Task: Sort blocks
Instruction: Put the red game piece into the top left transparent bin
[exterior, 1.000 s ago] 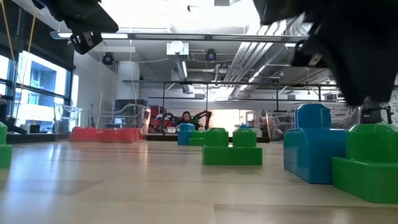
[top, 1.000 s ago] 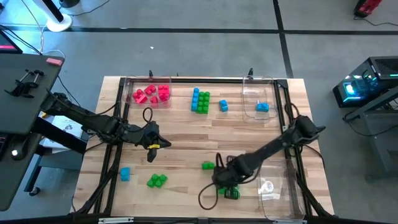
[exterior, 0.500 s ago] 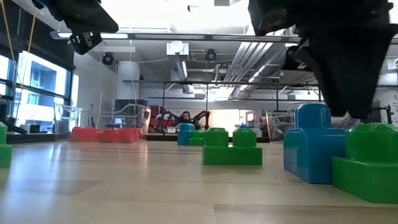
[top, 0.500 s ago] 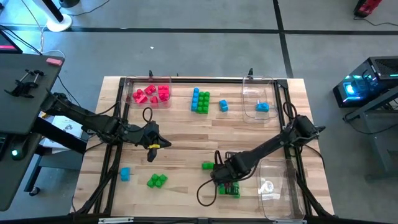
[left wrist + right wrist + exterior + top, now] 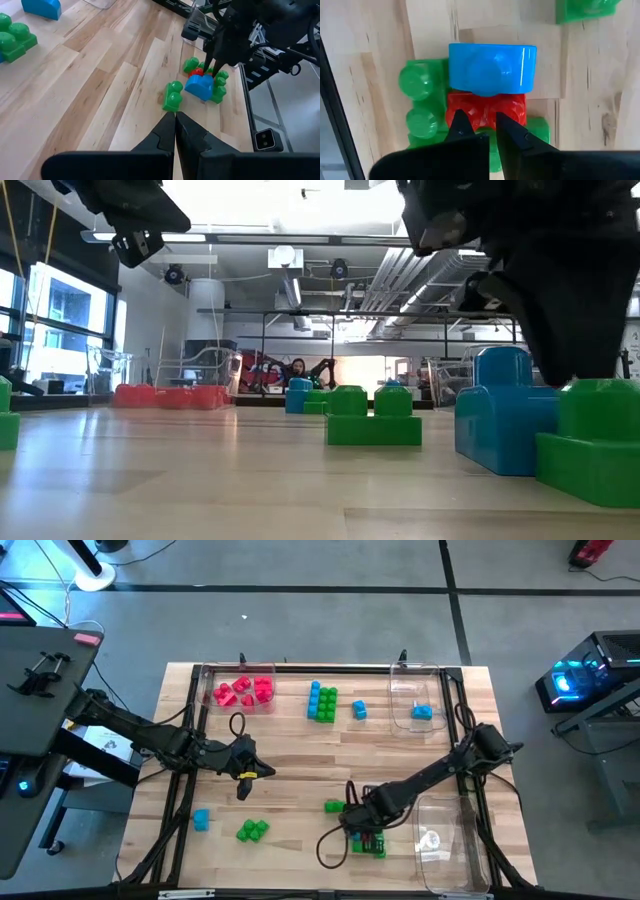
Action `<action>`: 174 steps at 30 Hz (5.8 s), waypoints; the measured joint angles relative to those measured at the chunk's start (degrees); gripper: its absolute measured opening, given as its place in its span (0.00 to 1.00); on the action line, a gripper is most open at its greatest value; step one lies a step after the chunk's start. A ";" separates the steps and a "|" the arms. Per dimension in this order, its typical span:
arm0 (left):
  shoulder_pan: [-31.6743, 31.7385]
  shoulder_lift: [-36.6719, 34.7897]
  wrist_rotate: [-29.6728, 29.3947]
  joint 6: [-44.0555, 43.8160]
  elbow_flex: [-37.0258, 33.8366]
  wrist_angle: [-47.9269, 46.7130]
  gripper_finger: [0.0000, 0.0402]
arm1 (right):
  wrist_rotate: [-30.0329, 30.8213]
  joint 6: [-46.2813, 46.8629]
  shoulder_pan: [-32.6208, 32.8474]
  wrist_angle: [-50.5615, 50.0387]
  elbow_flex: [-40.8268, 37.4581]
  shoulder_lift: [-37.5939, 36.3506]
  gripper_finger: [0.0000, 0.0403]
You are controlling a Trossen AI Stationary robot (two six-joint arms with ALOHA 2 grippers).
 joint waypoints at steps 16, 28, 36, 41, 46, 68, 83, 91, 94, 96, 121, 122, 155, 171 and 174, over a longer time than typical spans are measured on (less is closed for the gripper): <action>-0.02 0.00 -0.20 -0.27 0.00 -0.02 0.00 | 3.77 -10.49 -7.19 -2.98 -0.13 0.02 0.00; -0.01 -0.01 -0.22 -0.29 0.00 -0.04 0.00 | 9.18 -16.35 -16.08 -5.81 -0.24 -0.35 0.00; 0.00 0.00 -0.39 -0.24 0.00 -0.06 0.00 | 9.17 -9.59 -18.69 -5.70 -0.27 -0.35 0.00; -0.02 -0.01 -0.42 0.66 0.00 -0.07 0.00 | 8.74 -2.70 -18.97 -5.68 -0.29 -0.35 0.00; -0.01 -0.01 -0.42 0.91 0.00 -0.09 0.00 | 8.62 4.03 -19.07 -5.52 -0.31 -0.35 0.00; -0.02 -0.04 -0.28 2.79 0.00 -0.60 0.00 | 11.64 48.18 -20.13 14.33 -0.57 -0.21 0.00; -1.07 -8.99 8.07 1.72 0.04 -6.29 0.00 | -3.45 -9.39 -21.70 23.07 -0.29 -7.19 0.00; -1.05 -10.82 7.75 2.05 0.07 -6.19 0.00 | 1.94 -20.78 -21.75 17.11 -0.31 -5.46 0.20; -1.05 -10.76 5.51 1.68 0.07 -6.20 0.00 | 3.35 -27.76 -21.70 16.76 -0.31 -5.42 0.32; -1.05 -10.49 3.23 1.03 0.07 -6.05 0.00 | 3.88 -32.63 -21.70 15.79 -0.34 -5.40 0.39; 2.78 5.95 -16.73 -1.09 0.02 16.82 0.17 | -3.89 -56.81 -27.96 17.66 -0.57 6.13 0.39; 3.51 5.36 -16.47 0.09 0.03 16.84 0.20 | -3.79 -56.68 -27.96 17.70 -0.56 6.19 0.38; 13.42 3.26 -7.94 50.37 12.30 12.98 0.45 | 13.97 -43.86 -30.86 -2.14 27.65 -5.70 0.00; 13.41 11.55 -15.24 47.15 15.29 11.40 0.45 | 14.01 -49.20 -31.98 -4.92 34.73 -5.60 0.00; 13.40 12.96 -18.03 45.99 15.28 11.44 0.45 | 14.27 -49.18 -32.03 -5.35 34.71 -5.60 0.00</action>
